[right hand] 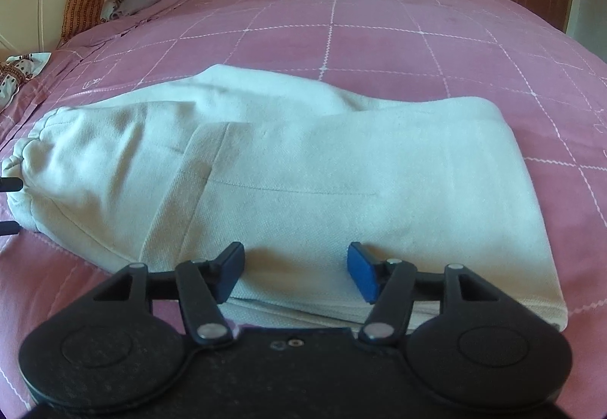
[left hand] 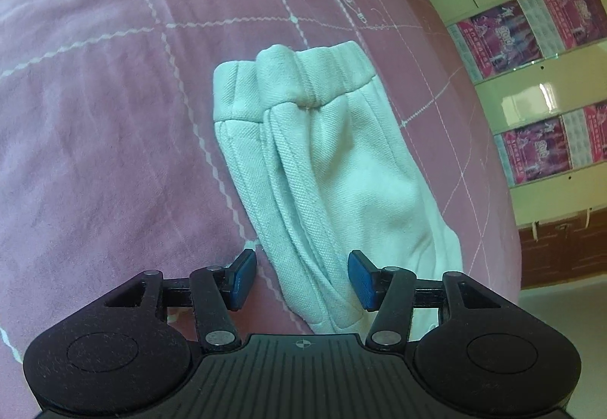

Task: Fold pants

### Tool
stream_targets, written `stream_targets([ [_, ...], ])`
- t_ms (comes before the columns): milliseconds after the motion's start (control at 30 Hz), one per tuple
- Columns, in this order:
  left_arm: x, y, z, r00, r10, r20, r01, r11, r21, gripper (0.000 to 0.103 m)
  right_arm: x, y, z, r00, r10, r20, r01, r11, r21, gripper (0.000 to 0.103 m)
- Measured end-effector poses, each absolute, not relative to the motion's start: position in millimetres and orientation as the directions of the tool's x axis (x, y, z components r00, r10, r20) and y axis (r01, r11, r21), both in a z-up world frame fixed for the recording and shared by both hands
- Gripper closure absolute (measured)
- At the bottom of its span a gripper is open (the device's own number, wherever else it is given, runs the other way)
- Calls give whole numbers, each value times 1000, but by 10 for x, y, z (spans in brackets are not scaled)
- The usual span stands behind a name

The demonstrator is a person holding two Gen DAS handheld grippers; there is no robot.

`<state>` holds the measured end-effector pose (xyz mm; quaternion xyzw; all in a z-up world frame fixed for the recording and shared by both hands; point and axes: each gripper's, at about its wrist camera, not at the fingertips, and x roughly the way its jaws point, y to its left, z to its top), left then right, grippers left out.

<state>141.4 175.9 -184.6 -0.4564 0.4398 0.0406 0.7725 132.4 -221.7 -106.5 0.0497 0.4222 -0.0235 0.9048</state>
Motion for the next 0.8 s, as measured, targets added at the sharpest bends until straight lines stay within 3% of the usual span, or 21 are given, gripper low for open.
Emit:
stream_targets([
  [367, 1791, 1737, -2152, 669, -368, -646, -476, 455, -753, 50, 1346, -2179, -1084, 643, -8, -766, 91, 994, 65, 34],
  [400, 1847, 1718, -2174, 672, -363, -646, -478, 455, -752, 59, 1345, -2184, -1084, 642, -7, -766, 93, 993, 69, 33],
  [433, 1897, 1701, -2202, 668, -359, -652, -483, 457, -747, 75, 1346, -2188, -1083, 642, -5, -767, 94, 993, 72, 33],
  [467, 1938, 1692, -2238, 667, -355, -656, -492, 451, -744, 80, 1354, -2189, -1083, 642, -4, -767, 93, 993, 73, 32],
  [633, 1992, 1609, -2264, 686, -327, -650, -491, 451, -745, 86, 1381, -2171, -1070, 636, -7, -772, 95, 993, 69, 32],
  [733, 1983, 1493, -1981, 725, -301, -620, -415, 528, -741, 86, 1391, -2189, -991, 641, -1, -768, 95, 993, 78, 44],
  [800, 2066, 1361, -1722, 750, -293, -593, -324, 619, -716, 86, 1406, -2229, -935, 652, 4, -758, 105, 990, 96, 46],
])
